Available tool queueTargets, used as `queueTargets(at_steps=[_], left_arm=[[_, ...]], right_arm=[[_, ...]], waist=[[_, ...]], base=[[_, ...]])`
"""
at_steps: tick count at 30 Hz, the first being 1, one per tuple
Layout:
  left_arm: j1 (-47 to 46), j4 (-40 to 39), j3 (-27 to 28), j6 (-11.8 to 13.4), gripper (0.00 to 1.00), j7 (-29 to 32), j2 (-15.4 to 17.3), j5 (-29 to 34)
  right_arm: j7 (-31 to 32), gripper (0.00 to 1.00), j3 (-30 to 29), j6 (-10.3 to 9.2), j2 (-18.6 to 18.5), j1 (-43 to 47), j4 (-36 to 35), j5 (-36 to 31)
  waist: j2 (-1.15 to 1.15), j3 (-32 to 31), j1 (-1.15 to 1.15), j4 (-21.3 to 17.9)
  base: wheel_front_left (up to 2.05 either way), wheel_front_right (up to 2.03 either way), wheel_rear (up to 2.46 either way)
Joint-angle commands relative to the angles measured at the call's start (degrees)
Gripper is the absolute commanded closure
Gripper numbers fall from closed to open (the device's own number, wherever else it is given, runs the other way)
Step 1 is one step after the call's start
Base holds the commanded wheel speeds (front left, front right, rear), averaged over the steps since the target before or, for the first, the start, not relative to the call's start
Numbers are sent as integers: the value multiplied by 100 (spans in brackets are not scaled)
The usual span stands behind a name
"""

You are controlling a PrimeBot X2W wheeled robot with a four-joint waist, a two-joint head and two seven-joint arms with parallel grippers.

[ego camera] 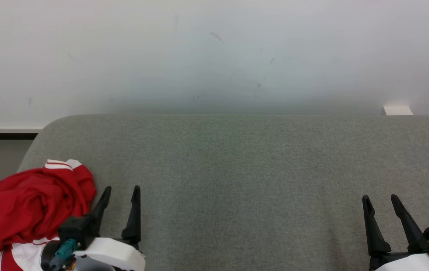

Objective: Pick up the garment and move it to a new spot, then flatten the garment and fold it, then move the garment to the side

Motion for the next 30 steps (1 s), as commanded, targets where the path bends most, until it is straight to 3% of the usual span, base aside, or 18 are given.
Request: queueTargets(at_steps=[1,17,30], left_arm=[[-21,-6,-9,11,0,-63,68,158],[55,128,-69,114,0,-243,69,780],[63,189,6,154,0,-340,21,1127]], right_arm=[[-11,0,-34,-9,-20,34,-57,-164],[-73,0,-109,-11,78,173,-171,-820],[-166,0,-245,-12,123,235,-221,-984]], waist=[[0,-5,0,4],[0,-23,0,3],[0,-36,0,4]], base=[[0,0,0],[0,0,0],[0,0,0]])
